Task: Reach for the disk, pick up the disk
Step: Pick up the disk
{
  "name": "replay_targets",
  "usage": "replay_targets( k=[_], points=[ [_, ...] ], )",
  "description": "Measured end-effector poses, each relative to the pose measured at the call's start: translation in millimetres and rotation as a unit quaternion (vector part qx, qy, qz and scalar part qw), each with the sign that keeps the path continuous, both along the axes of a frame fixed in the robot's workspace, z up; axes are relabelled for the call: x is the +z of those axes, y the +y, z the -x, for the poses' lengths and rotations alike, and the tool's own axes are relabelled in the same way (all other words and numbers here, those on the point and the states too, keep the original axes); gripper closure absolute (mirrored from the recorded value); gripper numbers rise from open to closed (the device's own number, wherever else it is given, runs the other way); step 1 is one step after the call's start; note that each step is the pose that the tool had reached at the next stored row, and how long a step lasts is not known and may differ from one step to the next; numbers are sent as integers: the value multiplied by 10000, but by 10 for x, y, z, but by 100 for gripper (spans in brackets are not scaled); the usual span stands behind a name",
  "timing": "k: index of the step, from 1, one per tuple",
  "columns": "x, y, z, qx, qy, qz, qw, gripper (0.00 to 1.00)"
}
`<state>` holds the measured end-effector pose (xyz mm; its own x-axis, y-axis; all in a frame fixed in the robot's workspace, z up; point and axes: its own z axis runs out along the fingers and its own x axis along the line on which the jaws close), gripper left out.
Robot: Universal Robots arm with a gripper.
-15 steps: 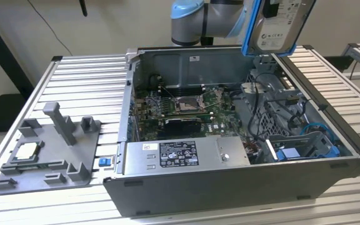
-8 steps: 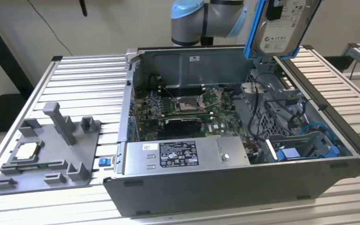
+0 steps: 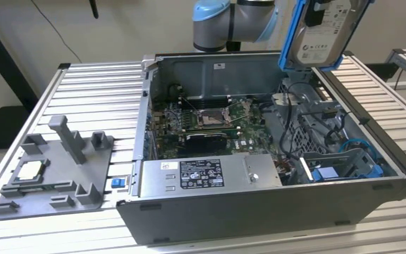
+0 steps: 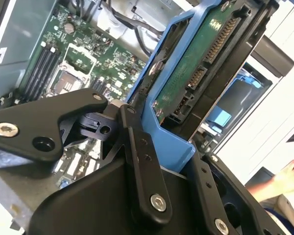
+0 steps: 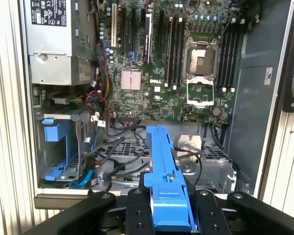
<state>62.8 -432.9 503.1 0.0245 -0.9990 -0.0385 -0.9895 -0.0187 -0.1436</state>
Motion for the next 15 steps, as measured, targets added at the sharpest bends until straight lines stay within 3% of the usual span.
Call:
replay_targets(
  k=[15],
  points=[
    [0, -231, -69, 0, 37, 0, 10000, 100]
  ],
)
